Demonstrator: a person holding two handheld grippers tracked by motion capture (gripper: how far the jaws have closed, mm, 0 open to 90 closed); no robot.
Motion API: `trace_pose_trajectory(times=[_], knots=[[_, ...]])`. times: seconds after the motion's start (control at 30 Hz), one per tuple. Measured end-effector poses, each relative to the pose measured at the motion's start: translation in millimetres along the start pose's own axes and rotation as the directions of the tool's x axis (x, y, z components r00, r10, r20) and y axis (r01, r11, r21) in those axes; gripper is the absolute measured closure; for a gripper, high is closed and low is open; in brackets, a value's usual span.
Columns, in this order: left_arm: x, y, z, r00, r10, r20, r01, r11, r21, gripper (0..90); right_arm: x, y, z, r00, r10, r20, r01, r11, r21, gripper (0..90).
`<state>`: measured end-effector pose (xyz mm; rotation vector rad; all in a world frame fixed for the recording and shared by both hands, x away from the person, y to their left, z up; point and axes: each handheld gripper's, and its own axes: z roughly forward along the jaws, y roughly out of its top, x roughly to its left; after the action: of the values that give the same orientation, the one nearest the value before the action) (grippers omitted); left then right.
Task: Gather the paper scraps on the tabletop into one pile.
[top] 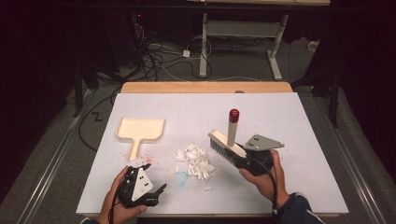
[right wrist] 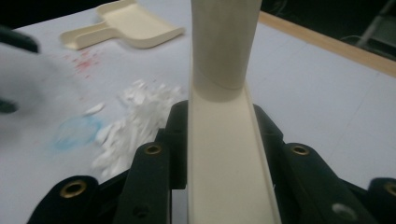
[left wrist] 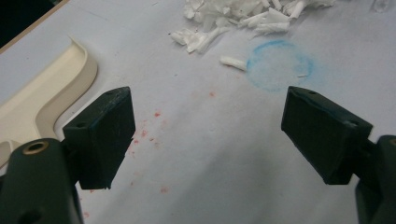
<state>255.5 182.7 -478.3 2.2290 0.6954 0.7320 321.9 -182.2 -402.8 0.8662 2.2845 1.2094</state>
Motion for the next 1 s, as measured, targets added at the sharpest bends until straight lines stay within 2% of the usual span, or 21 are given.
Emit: trace_pose_trajectory(times=[0.07,0.17,0.23,0.3,0.4,0.47,0.53,0.6,0.67,0.7,0.9,1.0], knots=[[-0.6,0.1,-0.3,1.0,0.003,-0.003,-0.003,1.0,0.001,16.5,-0.3,-5.2,-12.3,0.9985,-0.031,-0.044,0.031,0.999,0.013,67.9],[0.3,-0.7,-1.6,1.0,-0.005,-0.007,0.005,1.0,-0.004,16.5,0.7,-15.1,-27.5,0.991,-0.039,-0.128,0.044,0.998,0.035,67.9],[1.0,-1.5,-2.1,0.9999,-0.008,-0.012,0.008,1.0,-0.001,16.5,3.2,-21.2,-36.6,0.988,-0.042,-0.149,0.049,0.998,0.047,67.9],[1.3,-2.2,-3.0,0.9998,-0.007,-0.017,0.007,1.0,0.002,16.5,9.4,-26.9,-45.5,0.9893,-0.042,-0.14,0.052,0.996,0.074,68.0],[2.6,-2.8,-3.6,0.9996,-0.016,-0.021,0.016,0.9999,0.001,16.5,18.3,-37.0,-54.6,0.978,-0.06,-0.2,0.078,0.993,0.088,68.0],[3.1,-2.7,-4.1,0.9996,-0.019,-0.02,0.019,0.9998,-0.003,16.5,23.9,-42.5,-56.0,0.9654,-0.085,-0.246,0.113,0.989,0.1,68.0],[2.4,-2.6,-4.0,0.9997,-0.016,-0.019,0.016,0.9999,0.0,16.5,29.6,-46.6,-52.4,0.9516,-0.102,-0.29,0.141,0.983,0.117,67.9],[1.8,-2.3,-3.7,0.9998,-0.009,-0.017,0.009,1.0,0.002,16.5,34.6,-48.4,-46.8,0.9354,-0.112,-0.335,0.157,0.982,0.109,68.0],[2.0,-2.2,-3.2,0.9999,-0.01,-0.014,0.01,0.9999,0.002,16.5,37.8,-47.0,-39.1,0.9248,-0.129,-0.358,0.178,0.978,0.108,68.0],[2.2,-2.3,-2.9,0.9998,-0.011,-0.013,0.011,0.9999,0.002,16.5,38.1,-45.7,-34.5,0.9209,-0.154,-0.358,0.201,0.975,0.097,68.0],[2.8,-2.1,-1.1,1.0,-0.005,-0.005,0.005,1.0,0.006,16.5,37.1,-32.9,-7.6,0.9223,-0.183,-0.341,0.224,0.971,0.086,68.1],[3.2,-1.7,-1.0,1.0,-0.002,-0.003,0.002,1.0,0.006,16.5,39.3,-25.5,6.0,0.9172,-0.216,-0.335,0.25,0.966,0.064,68.1]])
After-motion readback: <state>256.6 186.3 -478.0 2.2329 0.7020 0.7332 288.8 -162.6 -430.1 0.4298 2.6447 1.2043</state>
